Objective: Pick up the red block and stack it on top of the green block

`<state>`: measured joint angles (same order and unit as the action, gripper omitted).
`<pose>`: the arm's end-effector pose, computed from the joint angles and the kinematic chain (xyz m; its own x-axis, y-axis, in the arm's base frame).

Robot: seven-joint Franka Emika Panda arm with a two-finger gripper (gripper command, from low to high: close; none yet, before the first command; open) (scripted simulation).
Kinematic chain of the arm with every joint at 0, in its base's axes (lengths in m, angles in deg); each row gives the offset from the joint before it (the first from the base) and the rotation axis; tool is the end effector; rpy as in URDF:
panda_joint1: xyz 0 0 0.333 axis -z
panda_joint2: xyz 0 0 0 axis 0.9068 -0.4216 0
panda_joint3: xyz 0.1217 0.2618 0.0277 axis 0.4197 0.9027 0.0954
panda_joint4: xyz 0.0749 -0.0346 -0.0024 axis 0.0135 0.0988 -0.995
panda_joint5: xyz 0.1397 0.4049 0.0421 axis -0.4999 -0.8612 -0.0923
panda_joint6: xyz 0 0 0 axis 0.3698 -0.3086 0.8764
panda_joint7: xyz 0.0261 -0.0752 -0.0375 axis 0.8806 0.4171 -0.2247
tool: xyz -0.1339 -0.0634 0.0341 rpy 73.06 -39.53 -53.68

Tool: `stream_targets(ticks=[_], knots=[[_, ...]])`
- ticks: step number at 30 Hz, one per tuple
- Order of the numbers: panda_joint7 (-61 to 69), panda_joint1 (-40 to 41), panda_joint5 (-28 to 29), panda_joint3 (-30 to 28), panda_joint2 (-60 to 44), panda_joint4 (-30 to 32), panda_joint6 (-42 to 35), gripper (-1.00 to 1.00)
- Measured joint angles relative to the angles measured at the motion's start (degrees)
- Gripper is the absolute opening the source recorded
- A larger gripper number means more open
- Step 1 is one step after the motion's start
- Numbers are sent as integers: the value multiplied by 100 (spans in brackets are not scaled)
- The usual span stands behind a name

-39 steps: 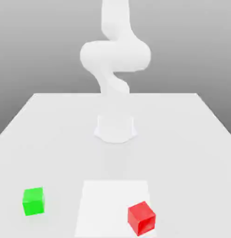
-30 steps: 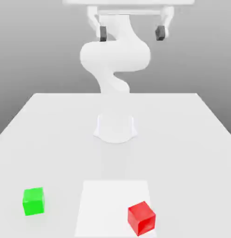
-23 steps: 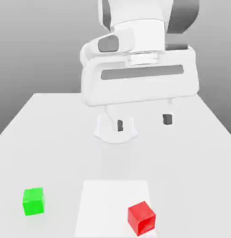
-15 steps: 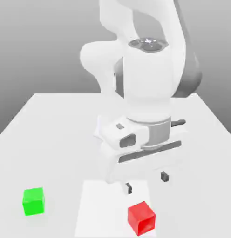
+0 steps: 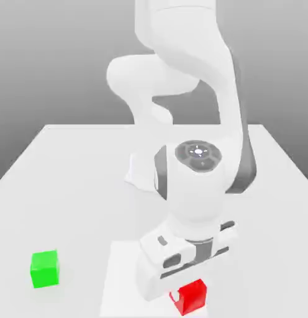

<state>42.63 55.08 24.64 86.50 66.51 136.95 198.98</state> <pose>0.4727 0.0651 0.0621 0.9550 -0.2966 0.0003 -0.2966 -0.9550 0.0008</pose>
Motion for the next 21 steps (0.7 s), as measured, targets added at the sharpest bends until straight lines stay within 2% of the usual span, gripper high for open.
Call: stream_targets(ticks=[3, 12, 14, 17, 18, 21], knots=[[-17, 28, 53, -31, 577, 92, -485, -100], [1561, 1700, -58, -1289, 1290, 376, -930, -100], [2057, 2106, -257, -1469, 1130, 356, -805, -100], [2472, 2301, -672, -1342, 589, 319, -331, -100], [2563, 2364, -786, -1269, 426, 310, -186, 100], [2563, 2364, -786, -1269, 426, 310, -186, 100]])
